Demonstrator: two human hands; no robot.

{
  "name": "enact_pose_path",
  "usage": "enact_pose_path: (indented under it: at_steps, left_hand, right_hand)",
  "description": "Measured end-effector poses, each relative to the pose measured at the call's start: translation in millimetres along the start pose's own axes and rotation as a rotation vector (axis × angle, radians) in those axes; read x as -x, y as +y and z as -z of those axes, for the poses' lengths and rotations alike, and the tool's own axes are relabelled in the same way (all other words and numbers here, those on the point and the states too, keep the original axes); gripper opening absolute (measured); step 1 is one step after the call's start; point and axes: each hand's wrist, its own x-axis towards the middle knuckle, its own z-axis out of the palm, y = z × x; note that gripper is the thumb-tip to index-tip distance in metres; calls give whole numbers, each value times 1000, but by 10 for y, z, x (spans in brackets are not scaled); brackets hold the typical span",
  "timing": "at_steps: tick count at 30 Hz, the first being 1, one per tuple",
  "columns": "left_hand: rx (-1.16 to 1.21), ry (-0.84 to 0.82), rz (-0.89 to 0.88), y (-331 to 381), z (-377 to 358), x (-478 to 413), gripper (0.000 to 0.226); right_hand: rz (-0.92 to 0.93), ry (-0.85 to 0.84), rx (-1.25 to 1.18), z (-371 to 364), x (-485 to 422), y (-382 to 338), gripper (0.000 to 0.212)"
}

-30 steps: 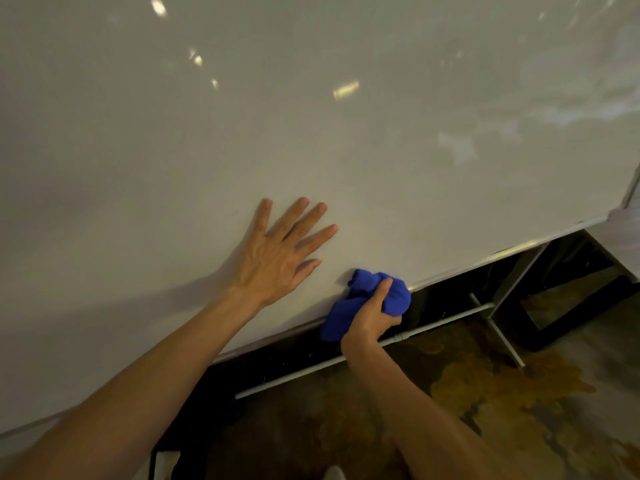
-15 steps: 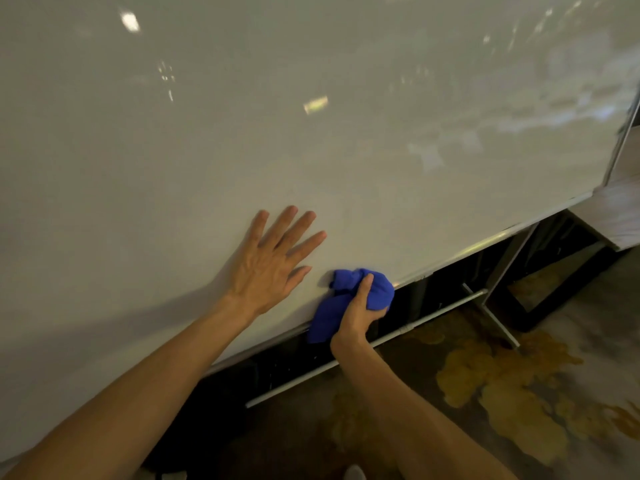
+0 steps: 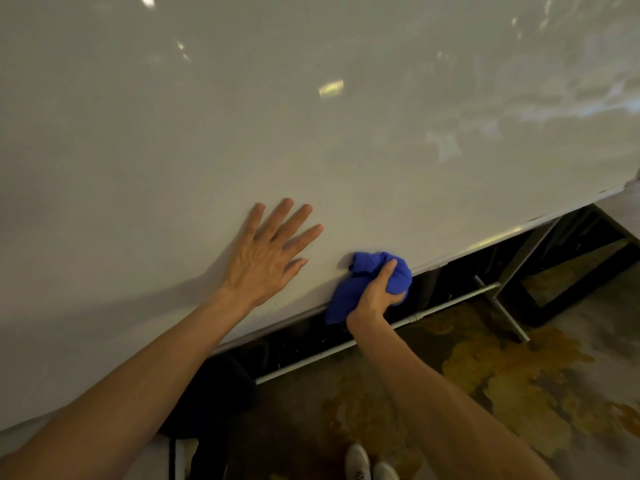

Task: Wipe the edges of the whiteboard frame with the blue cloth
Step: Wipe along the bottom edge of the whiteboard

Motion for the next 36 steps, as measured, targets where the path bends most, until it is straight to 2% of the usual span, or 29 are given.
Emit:
enact_pose_path:
  at_steps: [5,10,18,24,36]
  left_hand:
    - [-19,-15,5,9,63,-9,67]
    - [-45,-16,-3,41,92,-14,66]
    - [-43,-4,-22,5,30,-15,67]
    - [-89,27,-123,-165,-25,82,68]
    - [-171,42,-174,-536,-22,621,64]
  right_hand:
    - [-152,-3,15,-77,308,301,82]
    - [-67,-18,58,8,219,234,67]
    - [-61,27,31,-25,125,108,75]
    - [-91,-7,59,-53,433,527,55]
    - [-98,18,84,-135,1017,1399,58]
